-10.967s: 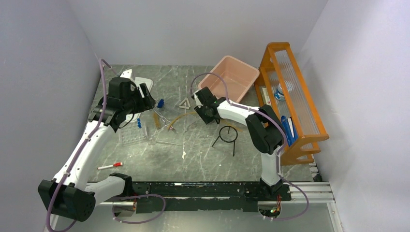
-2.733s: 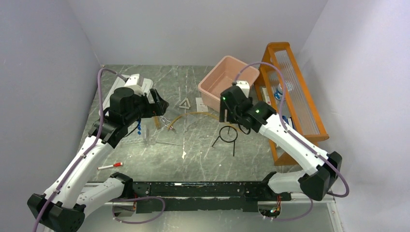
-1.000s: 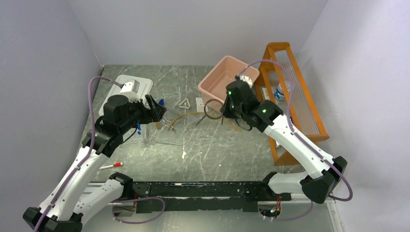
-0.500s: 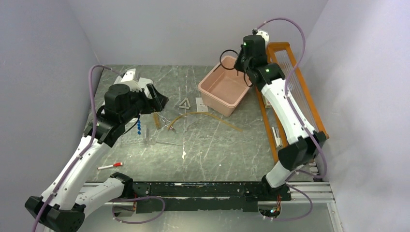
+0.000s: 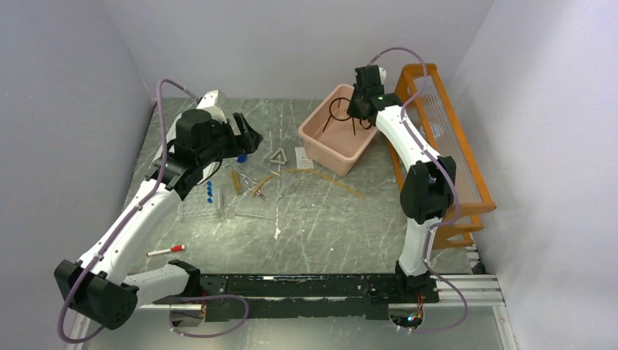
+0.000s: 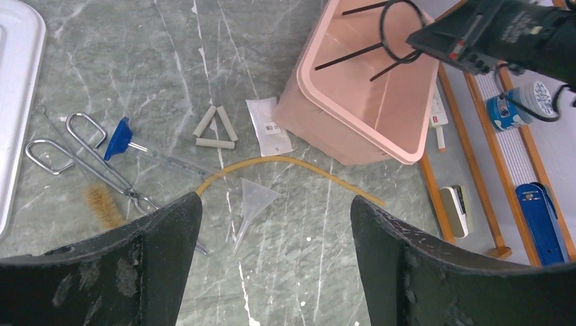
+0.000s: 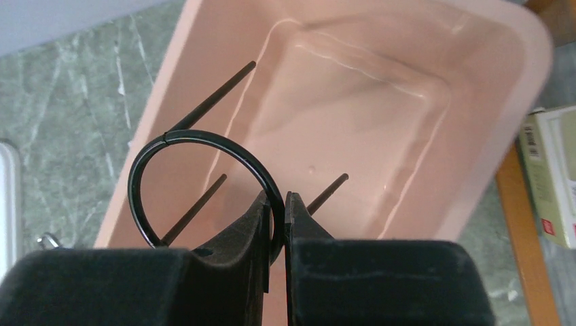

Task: Organize the chemistry lab equipment

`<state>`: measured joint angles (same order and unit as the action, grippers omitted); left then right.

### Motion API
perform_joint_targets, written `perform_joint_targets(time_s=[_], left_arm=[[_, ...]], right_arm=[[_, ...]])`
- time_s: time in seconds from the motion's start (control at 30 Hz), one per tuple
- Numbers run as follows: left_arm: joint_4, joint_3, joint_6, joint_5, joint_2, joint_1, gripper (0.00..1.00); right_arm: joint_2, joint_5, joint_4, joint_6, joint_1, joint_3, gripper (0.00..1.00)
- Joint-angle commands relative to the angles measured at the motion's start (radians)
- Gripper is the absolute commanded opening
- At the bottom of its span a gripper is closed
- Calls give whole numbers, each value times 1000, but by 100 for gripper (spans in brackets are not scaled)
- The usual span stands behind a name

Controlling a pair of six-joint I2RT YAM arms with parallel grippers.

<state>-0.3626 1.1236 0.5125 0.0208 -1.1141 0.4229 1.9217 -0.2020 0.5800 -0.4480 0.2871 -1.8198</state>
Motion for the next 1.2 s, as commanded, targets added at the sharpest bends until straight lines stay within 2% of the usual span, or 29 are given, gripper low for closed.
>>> perform_joint_targets(time_s=[0.0,0.27,0.5,0.77,1.07,1.17], left_arm=[[60,63,-14,1,-47,4,84],[101,88,-34,-19,-123,3,83],[116,137,-45,-16,-213,4,83],[108,182,-51,-12,-268,4,82],[89,195,-70,-19,-260,4,82],[79,195,-83,-19,-244,4,82]], right_arm=[[91,21,-38,0,-20,-75,0],[214,114,-72,54,-76,-120,0],[366,137,-14,118,-82,-298,0],[426,109,-1,95,-89,-361,31],[382,131,-37,107,-89,-372,52],[329,160,-51,111,-90,-361,55]])
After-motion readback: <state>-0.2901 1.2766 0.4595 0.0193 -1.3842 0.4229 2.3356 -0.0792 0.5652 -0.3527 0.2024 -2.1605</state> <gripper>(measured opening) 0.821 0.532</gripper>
